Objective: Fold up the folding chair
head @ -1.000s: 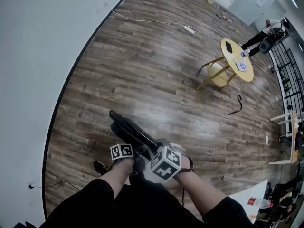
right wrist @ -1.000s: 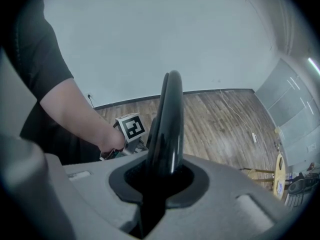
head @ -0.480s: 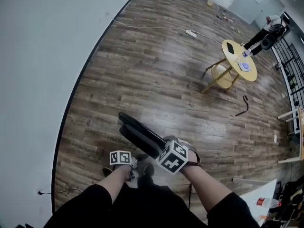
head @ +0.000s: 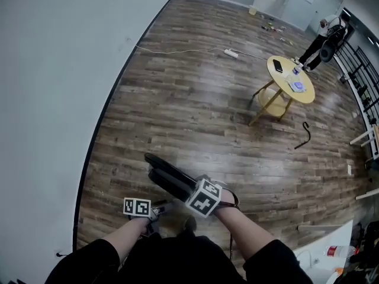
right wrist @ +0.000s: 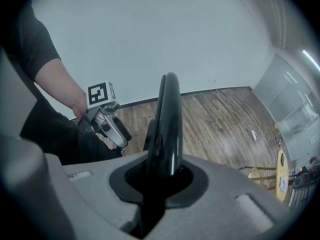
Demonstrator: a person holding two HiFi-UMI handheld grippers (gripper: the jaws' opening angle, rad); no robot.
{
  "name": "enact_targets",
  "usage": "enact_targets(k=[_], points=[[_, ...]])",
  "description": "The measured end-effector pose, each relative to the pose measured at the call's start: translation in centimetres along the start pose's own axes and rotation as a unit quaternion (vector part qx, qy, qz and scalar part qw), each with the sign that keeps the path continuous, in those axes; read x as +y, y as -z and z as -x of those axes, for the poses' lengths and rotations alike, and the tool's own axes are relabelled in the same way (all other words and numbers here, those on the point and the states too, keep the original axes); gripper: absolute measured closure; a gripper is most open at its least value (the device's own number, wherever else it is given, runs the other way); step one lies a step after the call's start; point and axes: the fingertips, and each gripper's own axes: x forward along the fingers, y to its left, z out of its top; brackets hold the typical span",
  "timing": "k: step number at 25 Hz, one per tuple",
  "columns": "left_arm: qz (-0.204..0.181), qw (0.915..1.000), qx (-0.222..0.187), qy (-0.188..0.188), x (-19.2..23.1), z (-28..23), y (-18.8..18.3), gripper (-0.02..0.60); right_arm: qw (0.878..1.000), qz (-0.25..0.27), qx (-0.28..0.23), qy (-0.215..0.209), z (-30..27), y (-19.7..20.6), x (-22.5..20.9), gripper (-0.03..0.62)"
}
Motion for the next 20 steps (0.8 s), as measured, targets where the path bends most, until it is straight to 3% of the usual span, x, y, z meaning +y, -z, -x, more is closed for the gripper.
enact_targets(k=[2, 4, 6, 8, 10, 12, 17, 20], points=[[-0.063, 0.9979, -0.005, -0.008, -1.6, 1.2, -1.4, 0.333, 1.000, 0.000, -0.006, -0.001, -0.1, -0.2, 0.0, 0.548], [-0.154, 0.9874, -0.006, -0.033, -3.3, 2.6, -3.1, 0.330, 1.000, 0.000, -0.009, -0.002, -0.3, -0.3, 0.0, 0.547], [-0.253, 0.9651, -0.003, -0.066, -5.2, 3.9, -4.7, 0.327, 1.000, 0.001, -0.012, -0.002, -0.4, -0.3, -0.1, 0.548], [-0.344, 0.9339, 0.001, -0.099, -6.9, 5.1, -6.4, 0.317, 1.000, 0.002, -0.015, -0.002, -0.5, -0.4, -0.3, 0.548], [-0.408, 0.9047, 0.003, -0.123, -8.2, 6.0, -7.8, 0.313, 1.000, 0.003, -0.018, -0.003, -0.8, -0.6, -0.4, 0.548], [-0.440, 0.8870, 0.000, -0.139, -9.4, 6.3, -8.7, 0.311, 1.000, 0.003, -0.020, -0.004, -0.9, -0.7, -0.5, 0.547], [-0.470, 0.8660, -0.024, -0.168, -11.6, 5.7, -10.2, 0.302, 1.000, 0.007, -0.018, -0.008, -1.1, -0.7, -0.8, 0.546], [-0.492, 0.8489, -0.031, -0.190, -12.5, 5.6, -10.9, 0.296, 1.000, 0.010, -0.017, -0.010, -1.1, -0.9, -1.3, 0.546]])
